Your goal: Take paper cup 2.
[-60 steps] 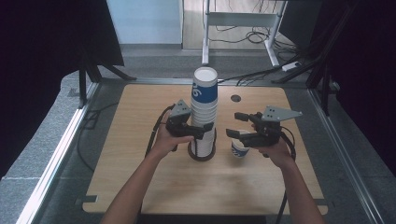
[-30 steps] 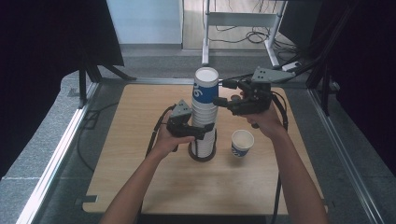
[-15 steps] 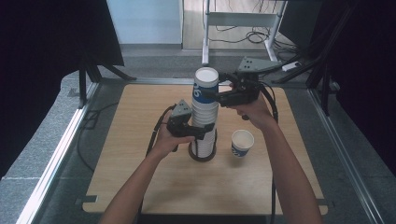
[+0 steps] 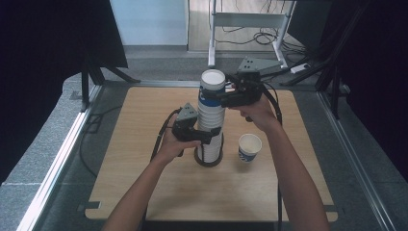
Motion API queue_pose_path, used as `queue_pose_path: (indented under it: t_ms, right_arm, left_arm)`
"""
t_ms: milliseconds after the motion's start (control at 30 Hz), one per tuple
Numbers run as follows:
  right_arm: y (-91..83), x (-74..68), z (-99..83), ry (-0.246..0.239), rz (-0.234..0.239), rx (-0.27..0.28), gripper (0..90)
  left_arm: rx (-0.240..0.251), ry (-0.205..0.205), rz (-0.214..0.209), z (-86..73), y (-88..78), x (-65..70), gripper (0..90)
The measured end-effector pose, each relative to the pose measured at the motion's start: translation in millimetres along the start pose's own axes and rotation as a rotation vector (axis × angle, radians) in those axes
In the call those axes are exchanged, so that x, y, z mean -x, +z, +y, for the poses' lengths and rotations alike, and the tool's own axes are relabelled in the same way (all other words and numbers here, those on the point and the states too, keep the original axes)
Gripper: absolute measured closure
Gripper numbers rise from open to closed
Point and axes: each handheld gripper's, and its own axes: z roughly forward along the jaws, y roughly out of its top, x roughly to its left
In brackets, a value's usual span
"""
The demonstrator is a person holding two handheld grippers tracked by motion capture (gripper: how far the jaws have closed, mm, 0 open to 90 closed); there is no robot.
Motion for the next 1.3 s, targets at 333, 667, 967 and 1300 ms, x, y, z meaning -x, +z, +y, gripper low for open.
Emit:
queue_pose_path:
  t_ms: [333, 667, 967, 1300]
  right_arm:
    - [-9.8, -3.6, 11.1, -0.027, -0.024, 0.068, 26.6]
    - [-33.1, -10.2, 30.0, -0.042, -0.044, 0.144, 27.1]
    - [-45.4, -11.9, 30.8, -0.045, -0.046, 0.164, 27.3]
    - [-67.4, -20.6, 33.9, -0.067, -0.039, 0.203, 27.3]
  left_arm:
    - [0.003, 0.0, 0.0, 0.3, 0.6, 1.4, 12.1]
    - [-0.006, -0.002, 0.001, 0.2, -0.6, 0.5, 12.1]
    - [-0.005, 0.001, 0.003, 0.1, -0.3, 0.5, 12.1]
    - [-0.008, 0.006, 0.003, -0.4, -1.4, 0.2, 12.1]
